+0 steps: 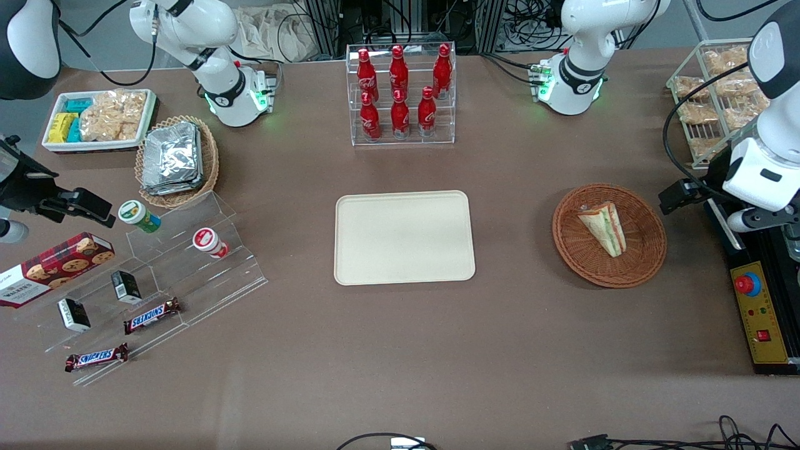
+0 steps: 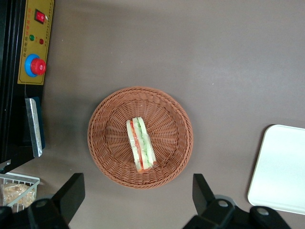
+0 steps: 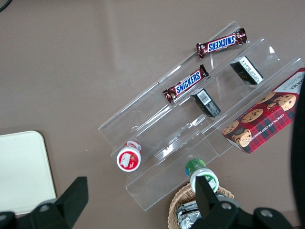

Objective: Place sandwich from basket to tray
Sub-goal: 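Move the left gripper toward the wrapped sandwich in the wicker basket, then lower the open left gripper over the upright wrapped sandwich, then close the left gripper on the sandwich's wrapped edge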

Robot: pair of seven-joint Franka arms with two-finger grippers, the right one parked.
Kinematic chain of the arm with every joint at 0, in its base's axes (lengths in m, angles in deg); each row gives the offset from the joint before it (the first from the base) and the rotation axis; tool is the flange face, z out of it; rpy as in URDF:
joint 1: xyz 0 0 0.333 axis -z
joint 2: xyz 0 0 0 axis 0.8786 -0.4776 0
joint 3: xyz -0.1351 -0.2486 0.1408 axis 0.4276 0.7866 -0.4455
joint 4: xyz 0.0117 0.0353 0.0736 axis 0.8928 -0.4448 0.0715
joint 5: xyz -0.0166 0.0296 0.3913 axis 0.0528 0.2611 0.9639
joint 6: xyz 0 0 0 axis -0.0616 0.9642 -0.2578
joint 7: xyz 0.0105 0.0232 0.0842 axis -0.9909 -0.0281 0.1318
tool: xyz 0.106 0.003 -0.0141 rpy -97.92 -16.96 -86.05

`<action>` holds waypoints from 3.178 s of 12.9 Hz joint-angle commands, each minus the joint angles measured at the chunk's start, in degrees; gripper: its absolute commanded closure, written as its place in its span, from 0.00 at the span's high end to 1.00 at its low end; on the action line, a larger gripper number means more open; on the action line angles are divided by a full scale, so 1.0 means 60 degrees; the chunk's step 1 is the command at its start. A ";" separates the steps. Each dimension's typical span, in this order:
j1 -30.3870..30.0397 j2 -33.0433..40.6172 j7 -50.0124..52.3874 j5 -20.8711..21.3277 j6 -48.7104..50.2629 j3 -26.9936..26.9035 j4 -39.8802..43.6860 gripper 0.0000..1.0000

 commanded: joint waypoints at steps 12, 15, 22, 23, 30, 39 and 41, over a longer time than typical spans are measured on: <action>-0.0564 0.1053 0.0168 -0.0005 -0.4749 -0.0061 -0.5866 1.00; -0.0579 0.1024 0.0168 -0.0020 -0.5202 -0.0061 -0.6510 1.00; -0.0477 0.0103 0.0154 0.0053 -0.6565 0.0012 -0.7187 1.00; -0.0477 -0.0116 0.0154 0.0082 -0.6871 0.0012 -0.7201 1.00; -0.0477 -0.1113 0.0139 0.0112 -0.7489 -0.0003 -0.7187 0.97; -0.0462 -0.0940 0.0066 0.0127 -0.7359 0.0012 -0.7070 0.14; -0.0448 -0.0720 0.0080 0.0127 -0.6222 0.0070 -0.6386 0.15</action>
